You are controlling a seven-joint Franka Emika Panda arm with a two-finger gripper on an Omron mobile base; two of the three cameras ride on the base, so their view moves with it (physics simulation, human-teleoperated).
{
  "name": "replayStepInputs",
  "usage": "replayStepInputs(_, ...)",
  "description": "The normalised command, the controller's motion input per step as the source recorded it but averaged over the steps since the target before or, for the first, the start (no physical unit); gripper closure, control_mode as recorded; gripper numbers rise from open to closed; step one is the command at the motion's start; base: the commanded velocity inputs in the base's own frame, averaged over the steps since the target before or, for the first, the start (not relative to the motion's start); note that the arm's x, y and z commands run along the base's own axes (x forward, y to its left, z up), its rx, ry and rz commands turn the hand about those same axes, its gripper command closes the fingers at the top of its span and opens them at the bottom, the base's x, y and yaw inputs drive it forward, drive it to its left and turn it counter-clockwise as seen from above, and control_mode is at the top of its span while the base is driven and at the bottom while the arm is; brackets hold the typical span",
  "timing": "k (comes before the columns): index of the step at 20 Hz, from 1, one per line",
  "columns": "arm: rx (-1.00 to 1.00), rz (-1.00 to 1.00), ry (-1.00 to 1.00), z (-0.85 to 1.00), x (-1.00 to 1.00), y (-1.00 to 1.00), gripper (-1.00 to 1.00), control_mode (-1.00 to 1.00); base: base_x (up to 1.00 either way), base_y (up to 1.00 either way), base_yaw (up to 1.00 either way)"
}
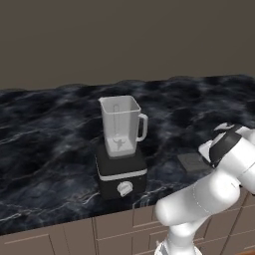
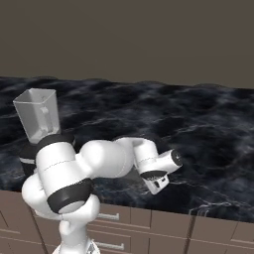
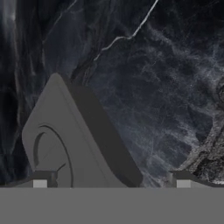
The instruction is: Close the lid blender by securely placing the lid on top.
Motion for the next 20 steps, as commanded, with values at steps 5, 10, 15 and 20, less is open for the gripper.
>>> replayStepInputs(5,0.05,-0.06,0.00,0.00,0.00,0.39,-1.00,-1.00,0.00,0.00,0.00)
replayStepInputs(10,0.05,-0.06,0.00,0.00,0.00,0.41,-1.00,-1.00,0.00,0.00,0.00)
replayStepInputs(15,0.06,-0.05,0.00,0.00,0.00,0.21,1.00,-1.00,0.00,0.00,0.00)
replayStepInputs(20,0.03,-0.06,-0.01,0.05,0.00,0.05,1.00,-1.00,0.00,0.00,0.00)
